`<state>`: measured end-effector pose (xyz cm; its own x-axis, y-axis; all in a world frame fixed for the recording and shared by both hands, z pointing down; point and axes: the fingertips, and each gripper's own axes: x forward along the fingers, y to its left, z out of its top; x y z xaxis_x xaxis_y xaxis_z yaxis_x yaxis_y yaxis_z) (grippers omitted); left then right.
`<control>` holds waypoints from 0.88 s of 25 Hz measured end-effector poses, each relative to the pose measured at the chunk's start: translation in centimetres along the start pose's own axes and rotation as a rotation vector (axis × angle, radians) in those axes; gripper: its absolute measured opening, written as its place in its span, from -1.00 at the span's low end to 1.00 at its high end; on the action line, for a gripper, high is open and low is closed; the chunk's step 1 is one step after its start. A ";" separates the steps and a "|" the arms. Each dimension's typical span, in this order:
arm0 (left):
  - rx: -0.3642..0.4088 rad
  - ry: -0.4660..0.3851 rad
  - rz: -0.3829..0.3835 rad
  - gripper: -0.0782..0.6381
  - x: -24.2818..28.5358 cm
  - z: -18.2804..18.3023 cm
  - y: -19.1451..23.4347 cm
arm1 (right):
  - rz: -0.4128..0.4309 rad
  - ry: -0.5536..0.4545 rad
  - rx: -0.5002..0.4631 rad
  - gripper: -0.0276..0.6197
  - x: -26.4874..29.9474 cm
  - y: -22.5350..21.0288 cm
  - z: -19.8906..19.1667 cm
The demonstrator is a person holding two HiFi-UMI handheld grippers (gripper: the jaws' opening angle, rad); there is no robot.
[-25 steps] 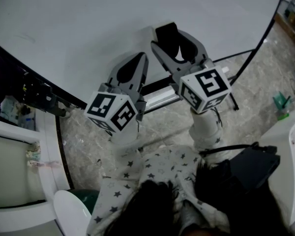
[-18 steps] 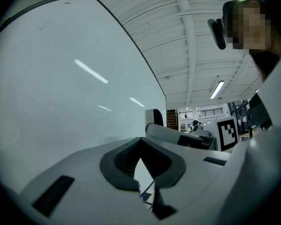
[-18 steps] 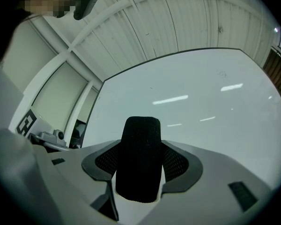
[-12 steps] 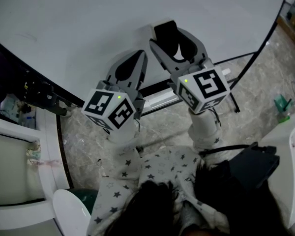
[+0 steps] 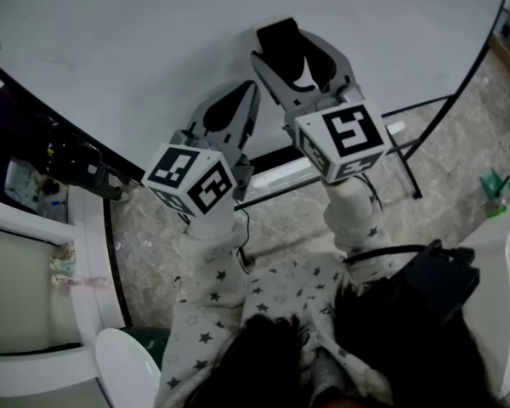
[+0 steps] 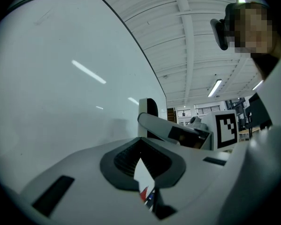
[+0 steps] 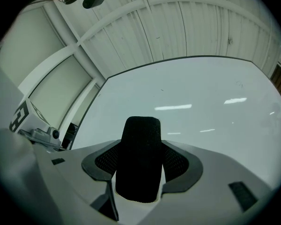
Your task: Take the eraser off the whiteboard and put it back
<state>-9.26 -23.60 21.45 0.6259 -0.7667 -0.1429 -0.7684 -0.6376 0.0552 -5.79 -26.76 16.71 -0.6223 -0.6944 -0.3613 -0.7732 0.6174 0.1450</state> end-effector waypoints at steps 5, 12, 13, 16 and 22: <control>0.007 0.000 -0.009 -0.78 0.2 0.0 -0.4 | -0.014 -0.011 -0.015 -0.12 0.0 -0.5 0.3; 0.005 0.000 -0.045 -0.78 1.0 0.4 -0.7 | -0.036 -0.027 -0.046 -0.11 0.5 -1.4 1.4; 0.007 0.001 -0.049 -0.78 1.1 0.3 -0.9 | -0.042 -0.030 -0.051 -0.11 0.4 -1.5 1.5; 0.011 0.000 -0.062 -0.78 1.3 0.2 -1.3 | -0.059 -0.039 -0.066 -0.11 0.2 -1.9 1.7; 0.020 0.006 -0.087 -0.78 1.8 0.5 -1.9 | -0.092 -0.043 -0.083 -0.11 0.4 -2.5 2.2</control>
<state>-6.75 -23.70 20.64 0.6915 -0.7087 -0.1400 -0.7132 -0.7005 0.0234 -3.85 -27.79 14.18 -0.5441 -0.7291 -0.4151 -0.8351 0.5182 0.1844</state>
